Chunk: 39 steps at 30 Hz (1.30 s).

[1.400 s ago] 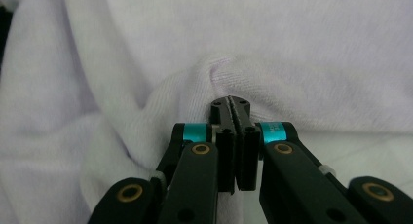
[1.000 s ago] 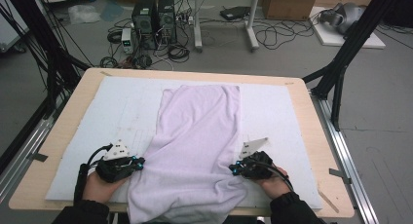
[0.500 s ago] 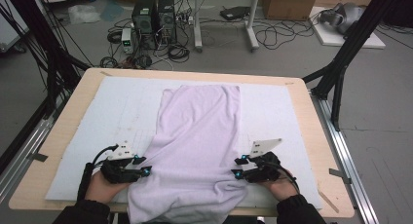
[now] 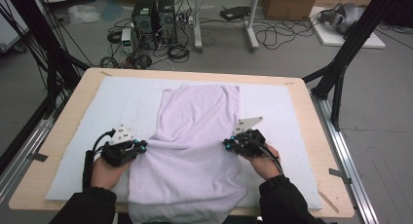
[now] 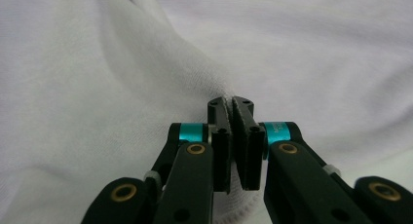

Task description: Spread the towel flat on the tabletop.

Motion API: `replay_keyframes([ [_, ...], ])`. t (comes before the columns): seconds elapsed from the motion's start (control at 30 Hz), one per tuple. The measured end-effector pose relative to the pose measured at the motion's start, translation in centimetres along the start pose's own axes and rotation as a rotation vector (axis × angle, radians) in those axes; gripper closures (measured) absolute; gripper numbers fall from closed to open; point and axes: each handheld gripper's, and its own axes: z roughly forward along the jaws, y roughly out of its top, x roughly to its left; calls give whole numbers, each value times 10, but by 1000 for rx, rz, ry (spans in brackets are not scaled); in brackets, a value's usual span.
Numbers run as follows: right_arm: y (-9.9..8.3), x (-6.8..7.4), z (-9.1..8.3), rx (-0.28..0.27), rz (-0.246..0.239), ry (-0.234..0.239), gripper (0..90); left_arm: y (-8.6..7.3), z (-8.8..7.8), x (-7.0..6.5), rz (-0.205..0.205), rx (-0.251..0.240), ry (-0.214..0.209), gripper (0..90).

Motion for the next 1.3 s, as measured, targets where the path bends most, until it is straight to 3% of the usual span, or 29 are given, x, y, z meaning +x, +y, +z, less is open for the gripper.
replay_keyframes([
  [0.1,-5,-14,14,24,59,-2,847,2,10,8,-41,-8,-21,834],
  [0.13,-7,-17,14,15,75,-2,797,2,9,8,-42,-6,-19,813],
  [0.27,-5,-12,-11,-82,68,-14,716,2,-5,3,-8,-18,-66,695],
  [0.37,-8,1,-32,-116,23,12,670,1,-21,-4,-10,-43,-136,628],
  [0.5,-22,28,-47,-126,-33,58,626,-8,-34,-24,27,-41,-198,554],
  [0.63,-44,48,-48,-95,-64,138,609,-20,-35,-41,78,19,-255,528],
  [0.73,-58,55,-40,-16,-87,163,590,-28,-28,-45,106,96,-269,553],
  [0.8,-63,58,-33,8,-84,188,592,-33,-21,-47,123,123,-285,661],
  [0.83,-63,59,-30,14,-85,200,608,-34,-22,-47,129,108,-279,691],
  [0.87,-62,60,-27,29,-94,207,635,-33,-21,-47,131,113,-291,780],
  [0.9,-61,62,-25,29,-111,190,701,-32,-21,-47,128,117,-289,853],
  [0.93,-60,62,-24,31,-114,179,776,-31,-20,-47,130,119,-287,869],
  [0.97,-59,60,-24,37,-96,201,850,-30,-20,-47,127,119,-280,877],
  [1.0,-57,58,-22,45,-82,219,859,-29,-20,-47,129,112,-261,879],
  [1.1,-49,59,-27,13,-84,196,866,-23,-24,-41,117,67,-204,883],
  [1.2,-32,55,-33,-41,-87,179,866,-10,-26,-28,76,11,-154,884],
  [1.3,-11,48,-29,-45,-91,138,866,3,-22,-15,42,-27,-95,884],
])
